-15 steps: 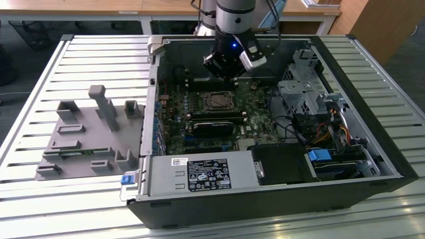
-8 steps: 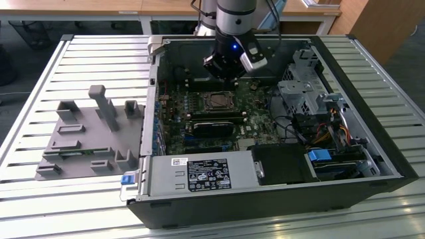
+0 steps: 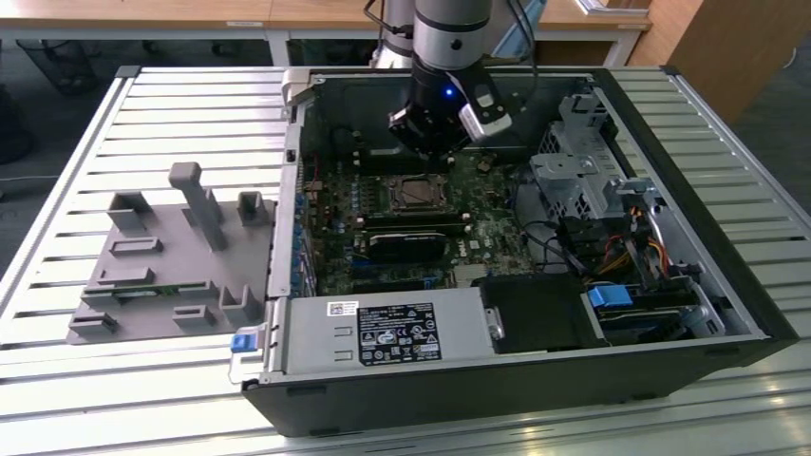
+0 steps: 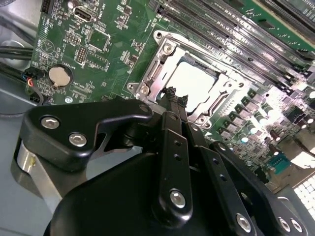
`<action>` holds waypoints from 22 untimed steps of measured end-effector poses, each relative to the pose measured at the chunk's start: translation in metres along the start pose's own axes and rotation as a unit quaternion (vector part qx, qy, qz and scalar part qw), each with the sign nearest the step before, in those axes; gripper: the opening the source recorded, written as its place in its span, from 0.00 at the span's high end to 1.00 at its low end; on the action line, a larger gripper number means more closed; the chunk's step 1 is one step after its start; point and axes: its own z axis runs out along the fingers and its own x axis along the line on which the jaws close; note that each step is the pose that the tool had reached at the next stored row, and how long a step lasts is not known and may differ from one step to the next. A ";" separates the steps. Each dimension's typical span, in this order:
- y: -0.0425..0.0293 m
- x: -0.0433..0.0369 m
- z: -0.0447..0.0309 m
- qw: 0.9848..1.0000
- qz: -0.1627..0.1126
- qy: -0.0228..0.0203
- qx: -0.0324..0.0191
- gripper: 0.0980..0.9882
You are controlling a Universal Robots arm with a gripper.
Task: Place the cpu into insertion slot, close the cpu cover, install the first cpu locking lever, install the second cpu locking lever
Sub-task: 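Install the second cpu locking lever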
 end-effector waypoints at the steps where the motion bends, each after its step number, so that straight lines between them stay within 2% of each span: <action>1: -0.0006 0.0000 -0.0003 1.000 0.000 0.000 0.000 0.99; 4: -0.0051 -0.0002 -0.0009 1.000 0.000 0.001 0.000 0.99; 10: -0.0203 -0.0007 -0.0012 1.000 0.000 0.001 -0.002 0.99; 15: -0.0283 -0.0010 0.0005 1.000 0.000 0.006 -0.010 0.99; 22: -0.0414 -0.0013 0.0034 1.000 0.000 0.006 -0.015 0.99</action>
